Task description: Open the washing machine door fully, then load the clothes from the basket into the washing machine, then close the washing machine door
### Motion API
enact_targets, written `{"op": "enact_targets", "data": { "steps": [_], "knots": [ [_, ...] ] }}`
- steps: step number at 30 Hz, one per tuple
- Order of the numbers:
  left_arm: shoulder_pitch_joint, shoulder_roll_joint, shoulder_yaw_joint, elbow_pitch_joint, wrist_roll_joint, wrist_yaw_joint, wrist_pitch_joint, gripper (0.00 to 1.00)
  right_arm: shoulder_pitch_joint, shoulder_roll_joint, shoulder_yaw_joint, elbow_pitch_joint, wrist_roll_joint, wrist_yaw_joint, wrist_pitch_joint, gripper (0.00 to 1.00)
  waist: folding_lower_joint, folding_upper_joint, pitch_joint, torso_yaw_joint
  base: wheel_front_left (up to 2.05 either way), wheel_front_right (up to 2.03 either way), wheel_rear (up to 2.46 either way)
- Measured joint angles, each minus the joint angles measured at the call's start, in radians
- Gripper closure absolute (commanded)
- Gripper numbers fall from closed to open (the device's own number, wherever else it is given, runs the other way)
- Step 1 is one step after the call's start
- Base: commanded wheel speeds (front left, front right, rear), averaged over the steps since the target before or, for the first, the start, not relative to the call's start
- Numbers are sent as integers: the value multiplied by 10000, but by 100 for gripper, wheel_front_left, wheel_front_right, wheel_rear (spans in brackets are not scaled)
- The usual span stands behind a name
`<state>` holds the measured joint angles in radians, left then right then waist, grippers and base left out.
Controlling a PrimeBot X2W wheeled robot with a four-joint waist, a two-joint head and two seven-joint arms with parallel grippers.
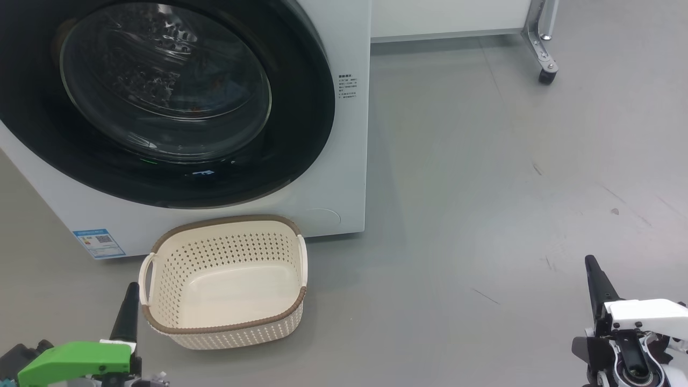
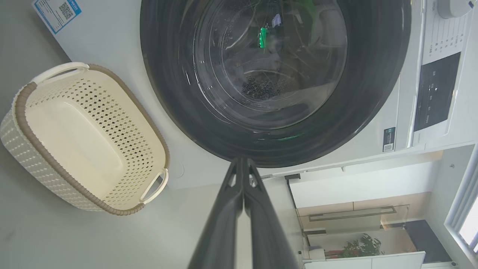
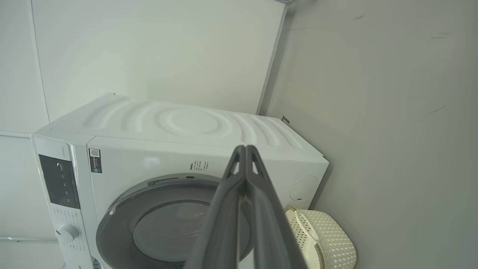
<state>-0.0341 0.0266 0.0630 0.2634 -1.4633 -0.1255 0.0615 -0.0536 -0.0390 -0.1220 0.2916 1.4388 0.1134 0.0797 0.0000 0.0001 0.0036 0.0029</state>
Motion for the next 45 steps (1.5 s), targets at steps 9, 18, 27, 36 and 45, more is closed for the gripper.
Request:
{"op": "enact_targets", "data": {
  "steps": [9, 18, 27, 36, 45],
  "knots": [
    [-114, 35, 35, 88, -1043, 0, 303, 100, -25, 6, -161, -23, 1174, 29, 301, 100, 0, 0, -7, -24, 0, 0, 0],
    [-284, 61, 50, 109, -1415, 0, 391, 100, -108, 8, -224, -46, 1549, 81, 382, 100, 0, 0, -9, -30, 0, 0, 0],
    [-284, 63, 52, 111, -1415, 0, 399, 100, -112, 8, -224, -54, 1551, 81, 382, 100, 0, 0, -9, -30, 0, 0, 0],
    [-284, 63, 54, 111, -1415, 0, 401, 100, -114, 8, -222, -65, 1551, 81, 382, 100, 0, 0, -8, -29, 0, 0, 0],
    [-284, 63, 56, 109, -1415, 0, 401, 100, -114, 8, -219, -84, 1553, 81, 380, 100, 0, 0, -8, -29, 0, 0, 0]
  ]
}}
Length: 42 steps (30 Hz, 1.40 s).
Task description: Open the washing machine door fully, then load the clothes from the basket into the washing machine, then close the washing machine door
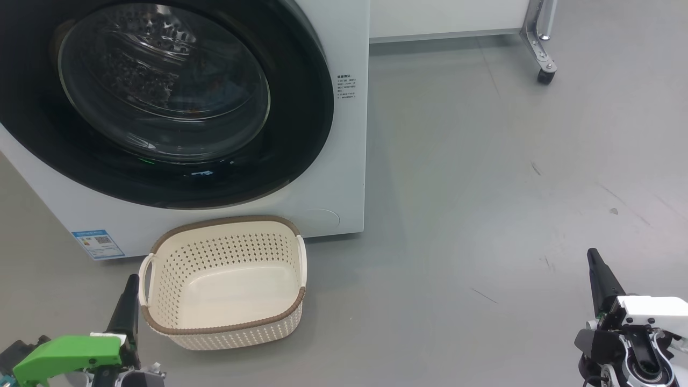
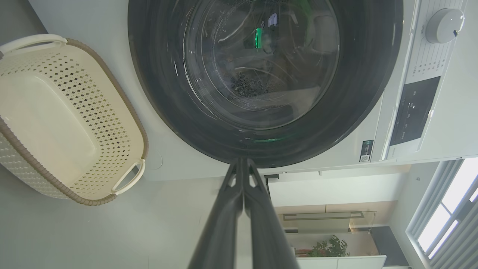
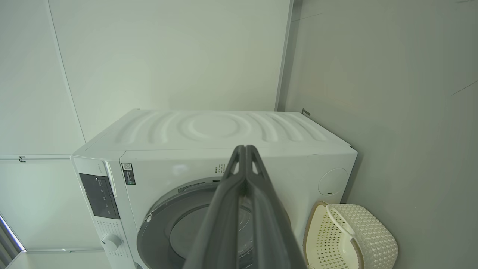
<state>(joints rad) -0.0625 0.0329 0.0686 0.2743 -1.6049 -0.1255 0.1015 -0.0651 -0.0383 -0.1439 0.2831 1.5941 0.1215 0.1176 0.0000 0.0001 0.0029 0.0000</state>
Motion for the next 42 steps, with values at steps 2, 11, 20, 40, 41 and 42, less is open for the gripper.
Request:
{"op": "enact_targets", "data": {
  "steps": [2, 11, 20, 40, 41, 42],
  "knots": [
    [0, 0, 0, 0, 0, 0, 0, 100, 0, 0, 0, -2, 0, 0, 2, 100, 0, 0, 0, 0, 0, 0, 0],
    [0, 0, 2, 0, 0, 0, 0, 100, 0, 0, 4, -10, 15, 0, 0, 100, 0, 0, 0, 0, 0, 0, 0],
    [0, 0, 4, 0, 0, -2, 0, 100, 0, 2, 8, -13, 58, 0, 2, 100, 0, 0, 0, 0, 0, 0, 0],
    [0, 0, 8, 0, 0, 0, 0, 100, 0, 2, 17, -19, 58, 0, 0, 100, 0, 0, 1, 0, 0, 0, 0],
    [0, 0, 8, 0, 0, -2, 0, 100, 0, 2, 17, -21, 58, 0, 2, 100, 0, 0, 1, 0, 0, 0, 0],
    [0, 0, 8, 0, 0, 0, 0, 100, 0, 2, 19, -21, 58, 0, 0, 100, 0, 0, 1, 0, 0, 0, 0]
  ]
}}
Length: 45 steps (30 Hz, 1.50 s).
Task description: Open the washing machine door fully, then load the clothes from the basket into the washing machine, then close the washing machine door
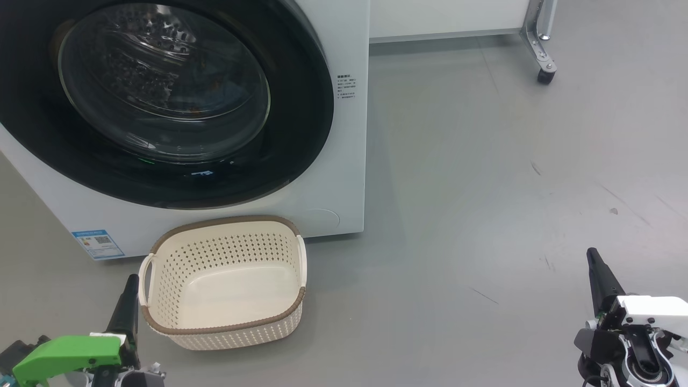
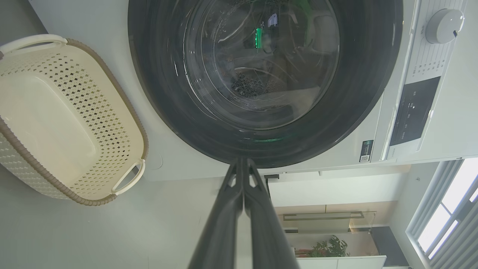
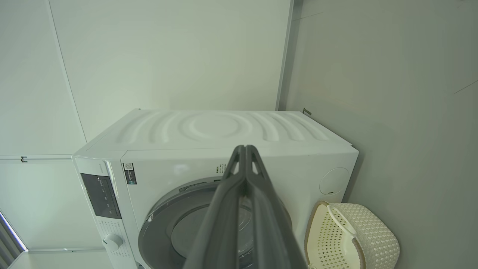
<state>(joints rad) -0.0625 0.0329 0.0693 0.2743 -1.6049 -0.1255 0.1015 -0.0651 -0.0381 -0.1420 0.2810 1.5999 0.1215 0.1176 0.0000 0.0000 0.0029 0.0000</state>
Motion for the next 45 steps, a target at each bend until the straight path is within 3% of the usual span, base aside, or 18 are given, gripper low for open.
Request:
{"op": "enact_targets", "data": {
  "steps": [45],
  "knots": [
    [0, 0, 13, -2, 0, -2, 2, 100, 0, 0, 17, -6, 2, 0, 0, 100, 0, 0, 1, 0, 0, 0, 0]
  ]
}}
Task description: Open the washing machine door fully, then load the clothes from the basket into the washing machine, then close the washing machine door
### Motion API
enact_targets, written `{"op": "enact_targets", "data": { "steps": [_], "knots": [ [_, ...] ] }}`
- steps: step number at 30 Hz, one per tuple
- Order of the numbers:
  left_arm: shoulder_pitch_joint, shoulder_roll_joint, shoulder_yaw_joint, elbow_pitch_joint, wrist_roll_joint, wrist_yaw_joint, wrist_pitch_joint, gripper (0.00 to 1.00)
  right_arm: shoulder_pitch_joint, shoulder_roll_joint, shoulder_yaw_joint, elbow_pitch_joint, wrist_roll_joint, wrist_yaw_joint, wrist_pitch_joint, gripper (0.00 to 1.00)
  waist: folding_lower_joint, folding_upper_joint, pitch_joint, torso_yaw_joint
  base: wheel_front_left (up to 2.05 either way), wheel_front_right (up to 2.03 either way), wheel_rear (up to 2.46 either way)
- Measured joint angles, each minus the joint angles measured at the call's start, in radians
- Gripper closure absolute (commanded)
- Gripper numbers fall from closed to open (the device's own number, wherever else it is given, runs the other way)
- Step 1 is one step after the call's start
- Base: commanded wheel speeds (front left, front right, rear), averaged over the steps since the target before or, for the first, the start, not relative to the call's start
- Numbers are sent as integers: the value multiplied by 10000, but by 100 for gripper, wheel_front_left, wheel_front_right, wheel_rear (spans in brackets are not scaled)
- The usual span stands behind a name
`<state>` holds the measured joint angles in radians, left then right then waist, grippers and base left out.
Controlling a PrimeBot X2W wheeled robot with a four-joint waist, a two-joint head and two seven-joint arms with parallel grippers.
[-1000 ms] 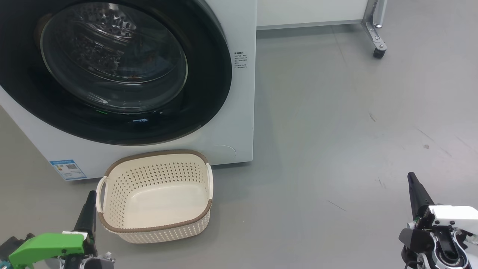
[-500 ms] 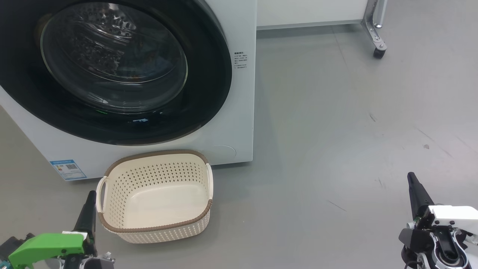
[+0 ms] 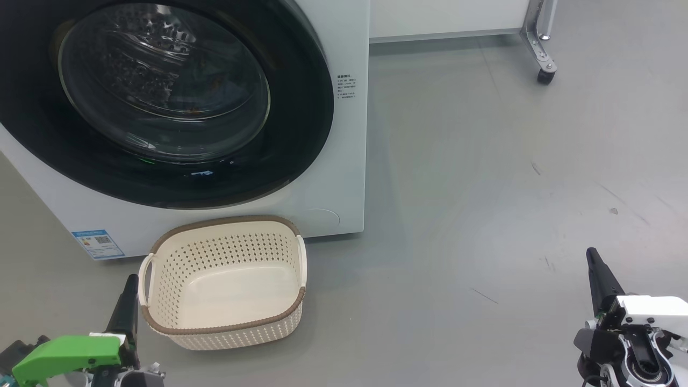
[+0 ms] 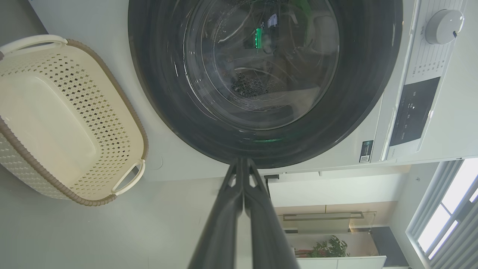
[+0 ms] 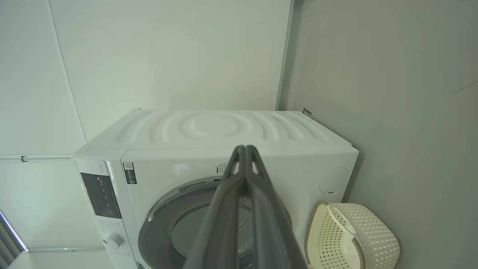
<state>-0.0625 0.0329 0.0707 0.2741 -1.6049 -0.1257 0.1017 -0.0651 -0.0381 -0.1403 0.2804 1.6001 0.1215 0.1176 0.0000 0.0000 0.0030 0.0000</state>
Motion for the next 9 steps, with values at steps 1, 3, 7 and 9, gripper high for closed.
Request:
{"op": "enact_targets", "data": {
  "steps": [1, 3, 7, 9],
  "knots": [
    [0, 0, 0, 0, 0, 2, 0, 100, 0, 0, 0, 0, 0, 0, 0, 100, 0, 0, 0, 0, 0, 0, 0],
    [0, 0, 2, 0, 0, 2, 0, 100, 0, 0, 0, 0, 0, 0, 0, 100, 0, 0, 0, 0, 0, 0, 0],
    [0, 0, 2, 0, 0, 2, 0, 100, 0, 0, 0, 0, 0, 0, 0, 100, 0, 0, 0, 0, 0, 0, 0],
    [0, 0, 2, 0, 0, 2, 0, 100, 0, 0, 0, -2, 0, 0, 0, 100, 0, 0, 0, 0, 0, 0, 0]
  ]
}}
